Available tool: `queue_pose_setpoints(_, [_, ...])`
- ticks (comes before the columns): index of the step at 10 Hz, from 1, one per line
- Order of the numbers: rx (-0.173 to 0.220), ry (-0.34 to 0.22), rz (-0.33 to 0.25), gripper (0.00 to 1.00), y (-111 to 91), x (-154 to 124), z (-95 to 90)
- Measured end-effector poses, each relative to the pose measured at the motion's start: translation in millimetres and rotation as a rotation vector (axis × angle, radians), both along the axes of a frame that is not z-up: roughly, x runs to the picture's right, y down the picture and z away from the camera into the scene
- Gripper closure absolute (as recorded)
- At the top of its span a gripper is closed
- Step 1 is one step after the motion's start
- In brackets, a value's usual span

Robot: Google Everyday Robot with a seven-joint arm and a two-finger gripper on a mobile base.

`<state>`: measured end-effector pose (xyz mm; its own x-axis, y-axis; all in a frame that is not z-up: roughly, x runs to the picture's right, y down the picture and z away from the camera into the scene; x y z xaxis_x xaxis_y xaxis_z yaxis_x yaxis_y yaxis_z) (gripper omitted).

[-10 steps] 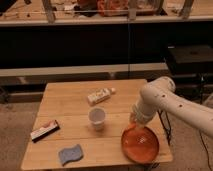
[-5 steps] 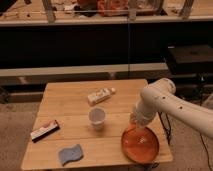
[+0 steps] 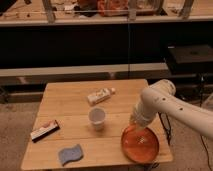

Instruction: Place the pepper in the ceramic bowl

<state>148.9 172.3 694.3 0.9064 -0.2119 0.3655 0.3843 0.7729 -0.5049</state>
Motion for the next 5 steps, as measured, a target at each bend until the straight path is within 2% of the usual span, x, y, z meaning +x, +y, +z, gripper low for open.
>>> queue_pose_setpoints(2, [0.0,0.001,0.004,0.7,0.6,-0.7,0.8])
queue_pose_setpoints(5, [-0.001,0.005,0.015,0.67,1.0,-1.5,2.2])
